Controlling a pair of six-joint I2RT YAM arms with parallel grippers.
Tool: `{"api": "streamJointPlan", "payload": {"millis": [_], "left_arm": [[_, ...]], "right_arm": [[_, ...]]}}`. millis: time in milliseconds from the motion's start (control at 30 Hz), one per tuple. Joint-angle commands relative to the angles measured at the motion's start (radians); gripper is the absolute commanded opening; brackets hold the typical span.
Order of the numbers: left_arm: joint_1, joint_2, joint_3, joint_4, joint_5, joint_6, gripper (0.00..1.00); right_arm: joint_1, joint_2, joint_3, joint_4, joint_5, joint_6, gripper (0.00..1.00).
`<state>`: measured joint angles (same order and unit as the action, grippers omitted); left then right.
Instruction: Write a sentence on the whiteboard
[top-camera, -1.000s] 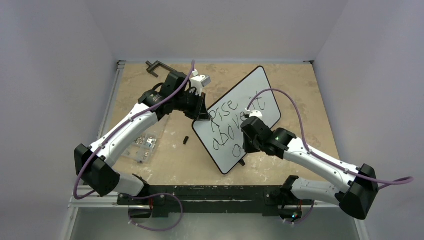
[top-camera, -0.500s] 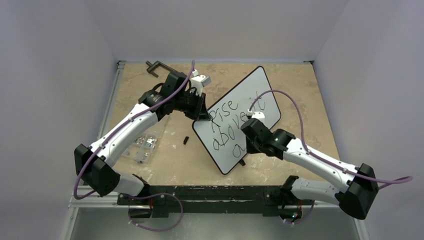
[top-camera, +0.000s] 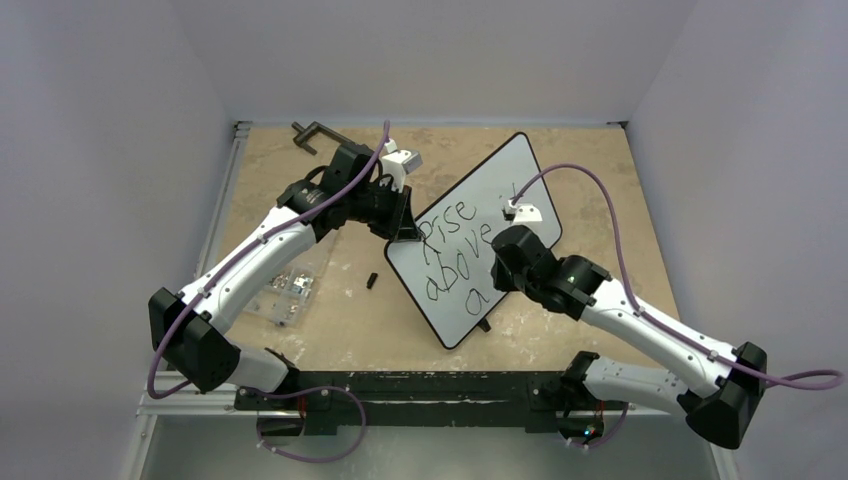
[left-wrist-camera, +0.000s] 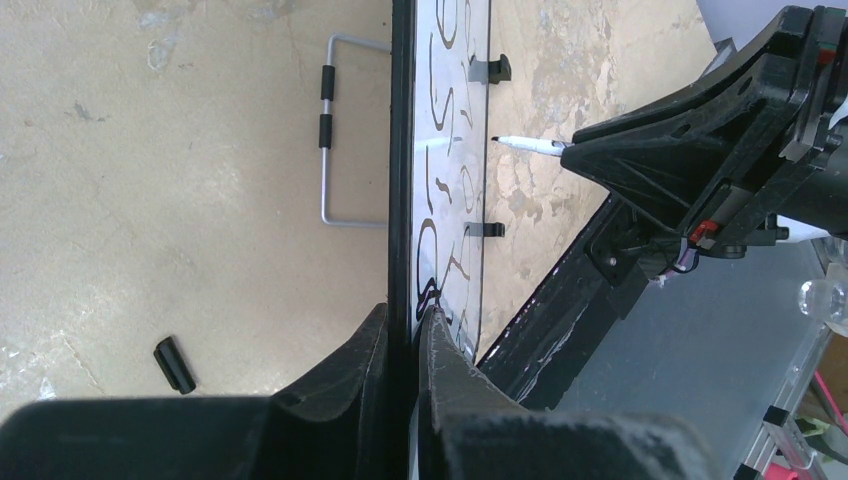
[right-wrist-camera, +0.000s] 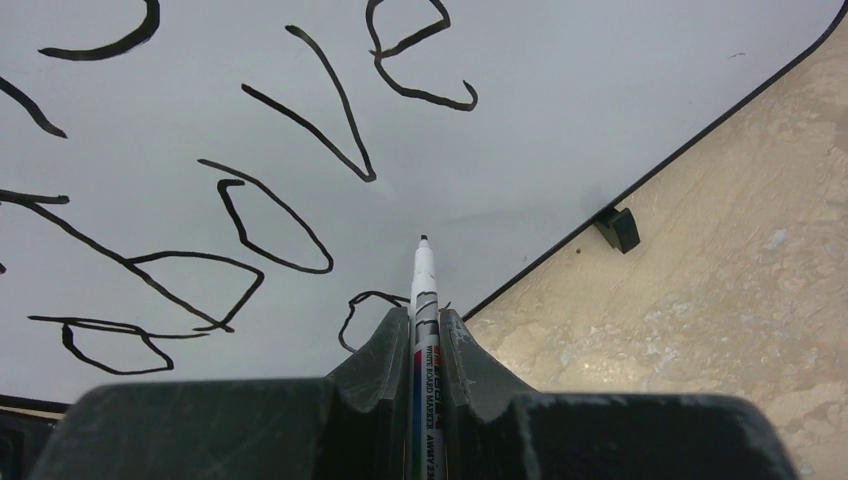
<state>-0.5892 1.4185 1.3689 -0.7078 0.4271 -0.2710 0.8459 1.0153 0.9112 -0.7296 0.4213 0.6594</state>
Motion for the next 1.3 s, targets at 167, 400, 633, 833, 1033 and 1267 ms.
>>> {"api": "streamJointPlan", "payload": {"millis": [167, 400, 633, 833, 1033, 1267], "left_arm": [[0.015, 0.005, 0.012, -0.028, -0.161, 0.070, 0.00], [0.014, 0.004, 0.012, -0.029, -0.161, 0.070, 0.00], [0.015, 0.003, 0.012, -0.028, -0.160, 0.071, 0.00], [0.014, 0.004, 0.014, -0.028, -0.160, 0.072, 0.00], [0.015, 0.004, 0.013, -0.028, -0.160, 0.072, 0.00], [0.015, 0.008, 0.013, -0.028, -0.158, 0.072, 0.00]], "right_arm": [[0.001, 0.040, 0.060, 0.070, 0.047, -0.006, 0.00], [0.001, 0.051, 0.042, 0.083, 0.043, -0.008, 0.00], [0.001, 0.049, -0.018, 0.096, 0.025, 0.006, 0.00], [0.001, 0.036, -0.075, 0.096, 0.008, 0.019, 0.00], [0.001, 0.042, -0.121, 0.102, 0.003, 0.037, 0.00], [0.001, 0.064, -0.147, 0.114, 0.012, 0.054, 0.00]]}}
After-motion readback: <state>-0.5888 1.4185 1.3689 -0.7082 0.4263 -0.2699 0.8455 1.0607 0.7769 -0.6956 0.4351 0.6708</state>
